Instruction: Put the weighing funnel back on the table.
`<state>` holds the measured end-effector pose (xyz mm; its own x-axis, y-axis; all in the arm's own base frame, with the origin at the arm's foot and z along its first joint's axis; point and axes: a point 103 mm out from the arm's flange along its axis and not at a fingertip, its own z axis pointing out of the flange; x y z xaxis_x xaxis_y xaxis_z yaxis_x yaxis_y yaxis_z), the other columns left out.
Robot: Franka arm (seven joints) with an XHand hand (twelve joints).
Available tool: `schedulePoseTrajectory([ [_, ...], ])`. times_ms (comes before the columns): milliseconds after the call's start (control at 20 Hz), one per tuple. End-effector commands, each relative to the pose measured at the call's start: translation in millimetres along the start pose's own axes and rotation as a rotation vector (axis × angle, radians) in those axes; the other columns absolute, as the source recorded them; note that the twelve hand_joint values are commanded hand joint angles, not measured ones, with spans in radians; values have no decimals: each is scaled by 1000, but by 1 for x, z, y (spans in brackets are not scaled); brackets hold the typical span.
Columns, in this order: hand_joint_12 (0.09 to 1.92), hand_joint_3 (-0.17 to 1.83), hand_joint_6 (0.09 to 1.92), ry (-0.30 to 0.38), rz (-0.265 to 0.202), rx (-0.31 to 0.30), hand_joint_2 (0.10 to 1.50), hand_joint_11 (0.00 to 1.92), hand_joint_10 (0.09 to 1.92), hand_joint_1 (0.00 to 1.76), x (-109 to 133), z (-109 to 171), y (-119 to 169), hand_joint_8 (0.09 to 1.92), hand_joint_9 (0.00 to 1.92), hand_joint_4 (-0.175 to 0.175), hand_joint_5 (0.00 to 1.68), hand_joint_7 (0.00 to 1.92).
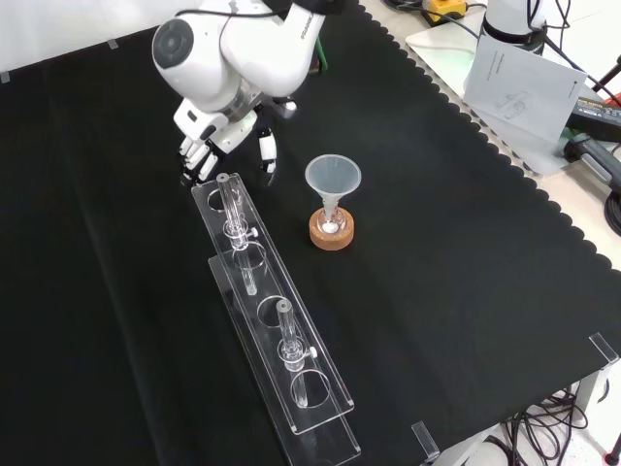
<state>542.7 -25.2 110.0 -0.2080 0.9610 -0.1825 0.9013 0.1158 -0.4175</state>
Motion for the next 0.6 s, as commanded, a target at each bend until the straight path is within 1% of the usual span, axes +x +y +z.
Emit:
schedulePoseTrajectory([
  [50,1359,374,91,32,16,-66,606,228,689,694,-6,-30,-28,645,307,-9,287,56],
  [600,1360,361,87,27,79,-105,629,226,668,681,-4,-60,-77,639,351,-11,310,107],
])
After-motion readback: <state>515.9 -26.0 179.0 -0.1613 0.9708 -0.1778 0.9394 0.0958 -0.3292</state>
